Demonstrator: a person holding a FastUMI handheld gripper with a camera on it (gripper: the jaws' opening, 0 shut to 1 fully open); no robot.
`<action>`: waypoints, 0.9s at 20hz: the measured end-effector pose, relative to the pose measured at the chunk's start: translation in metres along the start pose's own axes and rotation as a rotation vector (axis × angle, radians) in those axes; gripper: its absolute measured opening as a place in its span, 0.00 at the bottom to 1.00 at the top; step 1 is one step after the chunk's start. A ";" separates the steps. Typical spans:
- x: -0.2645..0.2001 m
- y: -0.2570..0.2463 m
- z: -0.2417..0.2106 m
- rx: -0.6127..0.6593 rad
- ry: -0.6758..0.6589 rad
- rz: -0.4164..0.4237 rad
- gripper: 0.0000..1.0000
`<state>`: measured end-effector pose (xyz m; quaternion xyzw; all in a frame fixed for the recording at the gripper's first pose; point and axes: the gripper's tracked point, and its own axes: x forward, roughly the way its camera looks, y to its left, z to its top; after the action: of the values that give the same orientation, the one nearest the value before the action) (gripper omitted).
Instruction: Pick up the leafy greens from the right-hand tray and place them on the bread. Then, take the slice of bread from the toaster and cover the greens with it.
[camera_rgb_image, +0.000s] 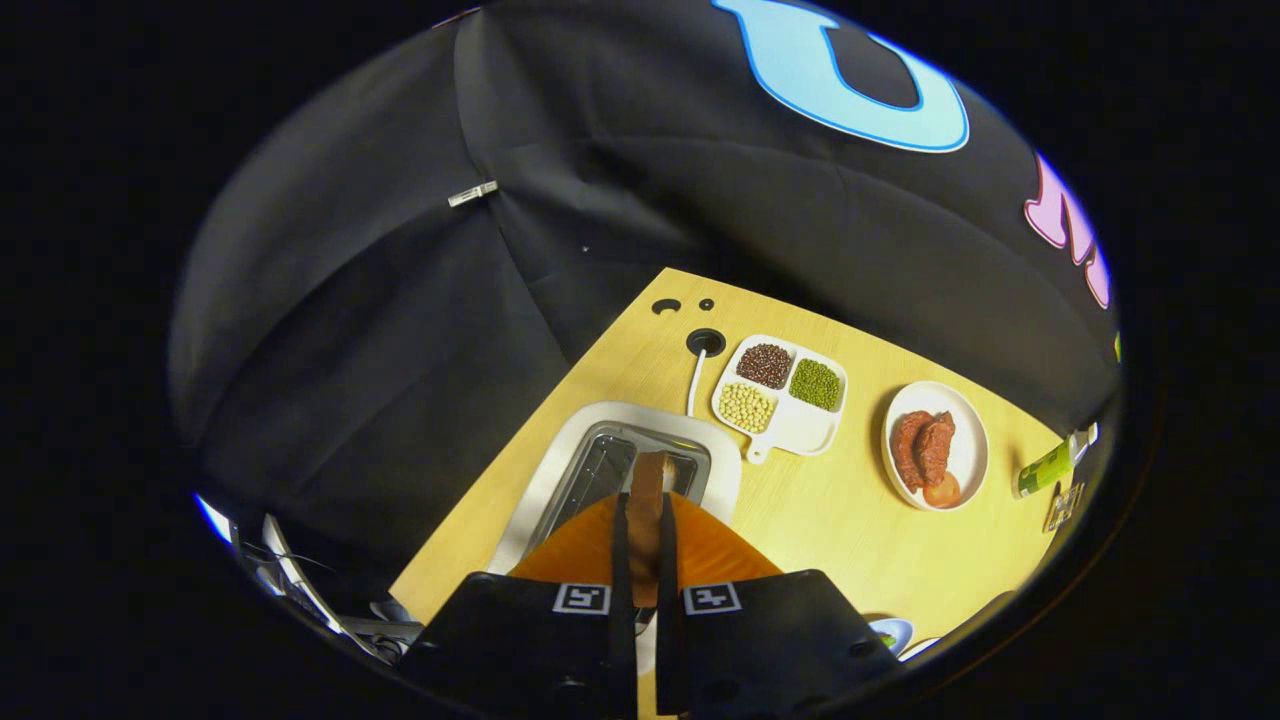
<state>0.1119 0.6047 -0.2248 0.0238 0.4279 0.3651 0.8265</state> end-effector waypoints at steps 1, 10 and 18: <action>-0.005 0.001 0.005 0.014 -0.014 0.013 0.12; -0.088 -0.018 0.042 0.070 -0.177 0.092 0.12; -0.176 -0.093 0.014 0.090 -0.269 0.075 0.12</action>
<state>0.1120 0.4301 -0.1268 0.1256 0.3281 0.3696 0.8602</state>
